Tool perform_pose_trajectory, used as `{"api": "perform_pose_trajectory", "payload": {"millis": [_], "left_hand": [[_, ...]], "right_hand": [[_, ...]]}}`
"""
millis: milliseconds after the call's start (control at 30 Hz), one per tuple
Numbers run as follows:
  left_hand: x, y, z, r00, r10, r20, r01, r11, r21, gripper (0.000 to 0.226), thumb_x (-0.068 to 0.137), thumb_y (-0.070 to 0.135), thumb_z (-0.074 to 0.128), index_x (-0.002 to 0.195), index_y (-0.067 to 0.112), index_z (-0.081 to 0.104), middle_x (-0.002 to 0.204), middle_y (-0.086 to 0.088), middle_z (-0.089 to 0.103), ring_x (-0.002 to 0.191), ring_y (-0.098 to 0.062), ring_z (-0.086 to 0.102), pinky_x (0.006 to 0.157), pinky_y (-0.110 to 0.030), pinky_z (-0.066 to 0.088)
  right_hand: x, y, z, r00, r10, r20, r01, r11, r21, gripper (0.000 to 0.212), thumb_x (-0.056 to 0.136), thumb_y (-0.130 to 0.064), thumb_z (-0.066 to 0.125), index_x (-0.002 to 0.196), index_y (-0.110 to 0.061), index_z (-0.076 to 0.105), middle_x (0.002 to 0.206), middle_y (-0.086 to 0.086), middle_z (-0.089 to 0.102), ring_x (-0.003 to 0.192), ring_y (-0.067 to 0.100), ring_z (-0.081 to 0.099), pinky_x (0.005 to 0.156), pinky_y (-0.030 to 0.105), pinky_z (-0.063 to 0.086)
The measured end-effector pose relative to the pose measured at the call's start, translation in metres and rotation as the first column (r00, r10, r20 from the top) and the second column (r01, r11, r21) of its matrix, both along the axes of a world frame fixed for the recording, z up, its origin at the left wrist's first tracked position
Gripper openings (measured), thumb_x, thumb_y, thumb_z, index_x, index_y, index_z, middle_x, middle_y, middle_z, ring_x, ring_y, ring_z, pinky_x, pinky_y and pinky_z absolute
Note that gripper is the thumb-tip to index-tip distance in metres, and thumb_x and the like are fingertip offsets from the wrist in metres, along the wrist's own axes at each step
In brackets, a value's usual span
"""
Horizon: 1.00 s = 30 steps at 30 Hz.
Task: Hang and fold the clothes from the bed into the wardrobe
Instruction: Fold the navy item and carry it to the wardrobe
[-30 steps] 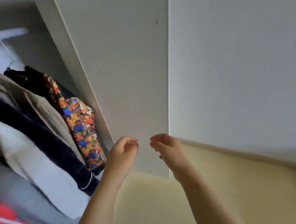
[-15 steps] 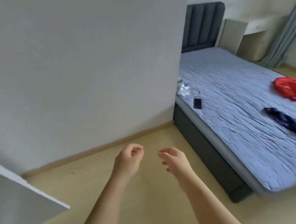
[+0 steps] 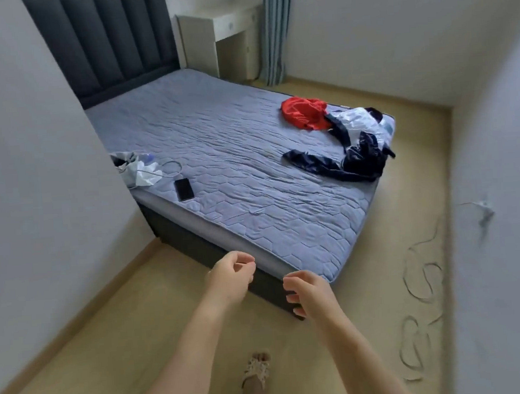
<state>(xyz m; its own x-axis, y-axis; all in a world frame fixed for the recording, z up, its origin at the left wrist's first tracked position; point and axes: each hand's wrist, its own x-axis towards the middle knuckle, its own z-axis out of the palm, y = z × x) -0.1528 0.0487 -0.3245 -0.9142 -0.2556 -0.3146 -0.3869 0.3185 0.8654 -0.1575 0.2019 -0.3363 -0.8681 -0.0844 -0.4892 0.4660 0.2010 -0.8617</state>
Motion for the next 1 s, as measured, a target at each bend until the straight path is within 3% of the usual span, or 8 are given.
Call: {"api": "perform_pose_trajectory", "payload": {"millis": [167,267,567,800,867,1000], "left_hand": [[-0.109,0.020,0.008,0.980,-0.197,-0.041,0.193,0.978,-0.081,0.007,0.092,0.028,0.050,0.092,0.029,0.057,0.091,0.006,0.063,0.086,-0.009,0.058,0.061,-0.021,0.040],[-0.173,0.032,0.016,0.962,-0.271,-0.040,0.264,0.956,-0.126,0.011,0.093,0.028,0.049,0.099,0.024,0.057,0.096,0.002,0.063,0.090,-0.016,0.059,0.065,-0.025,0.041],[-0.296,0.126,0.011,0.884,-0.468,0.009,0.466,0.878,-0.107,0.007,0.091,0.021,0.051,0.093,0.024,0.057,0.089,0.002,0.063,0.088,-0.016,0.061,0.067,-0.026,0.043],[-0.381,0.240,-0.003,0.836,-0.549,0.012,0.541,0.819,-0.191,0.007,0.089,0.022,0.051,0.089,0.027,0.057,0.081,0.010,0.059,0.072,-0.006,0.053,0.052,-0.015,0.036],[-0.409,0.280,-0.005,0.843,-0.538,0.025,0.533,0.827,-0.179,0.007,0.090,0.023,0.051,0.089,0.027,0.056,0.081,0.011,0.059,0.070,-0.003,0.054,0.049,-0.014,0.036],[-0.452,0.365,-0.005,0.838,-0.542,0.068,0.546,0.827,-0.130,0.007,0.090,0.021,0.052,0.087,0.026,0.056,0.085,0.007,0.062,0.079,-0.010,0.059,0.057,-0.020,0.039]], "right_hand": [[-0.098,0.010,0.008,0.993,-0.118,0.012,0.118,0.993,0.017,0.005,0.090,-0.018,0.054,0.088,-0.018,0.059,0.087,0.000,0.059,0.082,0.016,0.055,0.062,0.024,0.041],[-0.154,0.015,0.021,0.988,-0.152,-0.004,0.152,0.988,0.011,0.007,0.091,-0.017,0.053,0.087,-0.020,0.058,0.088,-0.002,0.059,0.079,0.014,0.056,0.064,0.025,0.042],[-0.245,0.097,0.021,0.910,-0.408,0.070,0.410,0.912,-0.011,0.011,0.090,-0.013,0.053,0.081,-0.014,0.058,0.079,0.002,0.055,0.067,0.014,0.049,0.056,0.024,0.034],[-0.322,0.206,0.011,0.874,-0.483,0.045,0.483,0.875,0.001,0.008,0.089,-0.008,0.051,0.084,-0.009,0.058,0.072,0.002,0.052,0.056,0.011,0.045,0.048,0.020,0.032],[-0.349,0.248,0.008,0.881,-0.473,0.034,0.473,0.881,0.014,0.007,0.089,-0.010,0.052,0.088,-0.008,0.059,0.075,0.002,0.054,0.061,0.012,0.048,0.054,0.022,0.036],[-0.394,0.336,0.007,0.884,-0.467,0.030,0.465,0.884,0.045,0.010,0.088,-0.014,0.052,0.084,-0.015,0.061,0.079,-0.002,0.059,0.074,0.015,0.053,0.063,0.024,0.040]]}}
